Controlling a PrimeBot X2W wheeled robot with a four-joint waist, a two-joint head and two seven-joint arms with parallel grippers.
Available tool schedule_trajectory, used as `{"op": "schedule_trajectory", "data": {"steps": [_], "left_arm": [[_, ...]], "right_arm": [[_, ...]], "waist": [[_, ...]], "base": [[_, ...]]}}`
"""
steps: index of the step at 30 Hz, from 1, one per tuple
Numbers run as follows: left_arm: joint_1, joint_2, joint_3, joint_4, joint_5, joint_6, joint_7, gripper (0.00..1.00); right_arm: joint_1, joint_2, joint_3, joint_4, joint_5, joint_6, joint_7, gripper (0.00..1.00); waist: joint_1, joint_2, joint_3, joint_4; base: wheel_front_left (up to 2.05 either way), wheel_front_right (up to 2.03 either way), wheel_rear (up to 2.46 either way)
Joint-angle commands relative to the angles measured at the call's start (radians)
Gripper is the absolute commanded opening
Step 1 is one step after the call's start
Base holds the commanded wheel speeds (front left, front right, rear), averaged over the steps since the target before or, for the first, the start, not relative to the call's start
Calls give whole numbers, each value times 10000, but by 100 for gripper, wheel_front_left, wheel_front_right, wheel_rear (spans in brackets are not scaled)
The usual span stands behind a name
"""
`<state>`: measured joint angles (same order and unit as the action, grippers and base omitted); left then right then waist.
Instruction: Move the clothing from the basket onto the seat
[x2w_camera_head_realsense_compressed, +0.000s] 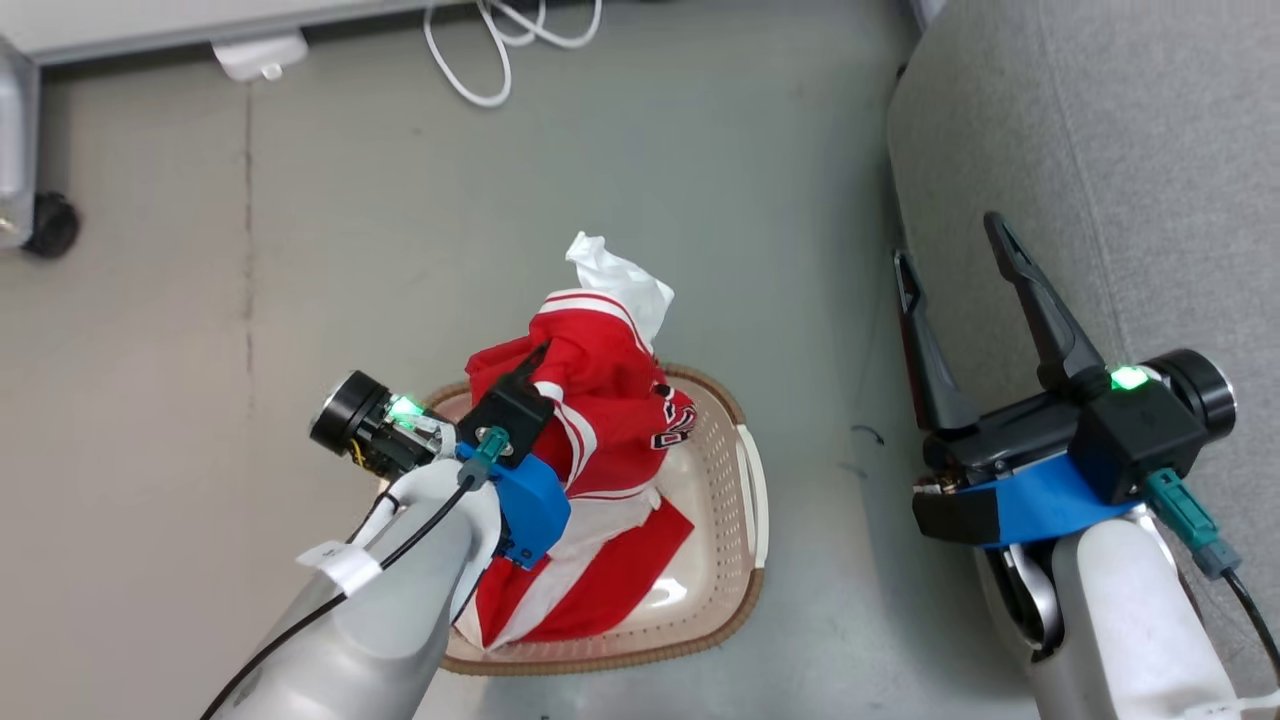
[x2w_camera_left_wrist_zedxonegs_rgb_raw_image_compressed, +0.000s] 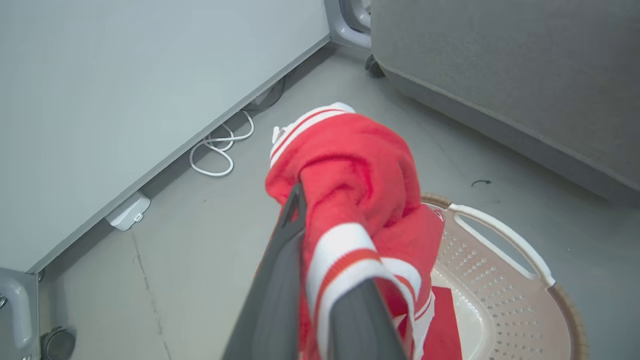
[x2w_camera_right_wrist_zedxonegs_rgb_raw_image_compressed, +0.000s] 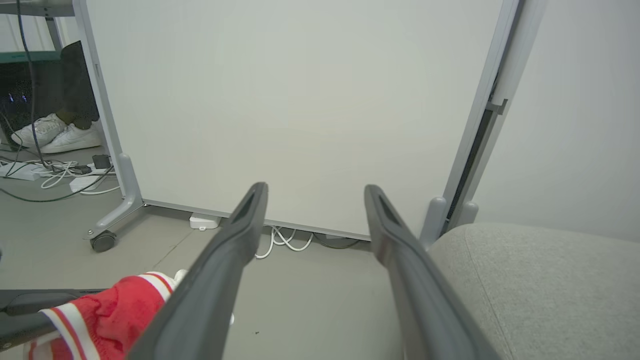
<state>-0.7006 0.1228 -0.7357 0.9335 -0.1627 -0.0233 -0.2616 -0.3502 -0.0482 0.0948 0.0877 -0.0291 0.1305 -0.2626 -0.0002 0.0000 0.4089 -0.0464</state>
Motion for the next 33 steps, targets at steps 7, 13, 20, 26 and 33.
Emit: {"op": "schedule_trajectory", "data": {"steps": [7, 13, 20, 26, 33], "left_arm": [[741, 228, 886, -1632, -318, 96, -49, 0], [992, 254, 1522, -3002, -274, 18, -50, 0], [762, 125, 2173, -4191, -430, -423, -50, 0], [376, 106, 2380, -5009, -506, -757, -51, 0], [-14, 123, 2048, -5643, -565, -986, -51, 0]], "right_arm": [[541, -39, -91, 127, 44, 5, -35, 100], [828, -39, -141, 190, 78, 5, -35, 100], [1054, -39, -83, 213, 184, 5, -35, 100], [1214, -39, -121, 172, 246, 5, -35, 100], [1393, -39, -151, 154, 354, 5, -35, 100]], "waist": [[2, 0, -1138, 218], [2, 0, -1601, 309], [2, 0, -2015, 308], [2, 0, -2234, 332], [2, 0, -2387, 350]], "base": [[0, 0, 0], [0, 0, 0], [0, 0, 0], [0, 0, 0], [0, 0, 0]]}}
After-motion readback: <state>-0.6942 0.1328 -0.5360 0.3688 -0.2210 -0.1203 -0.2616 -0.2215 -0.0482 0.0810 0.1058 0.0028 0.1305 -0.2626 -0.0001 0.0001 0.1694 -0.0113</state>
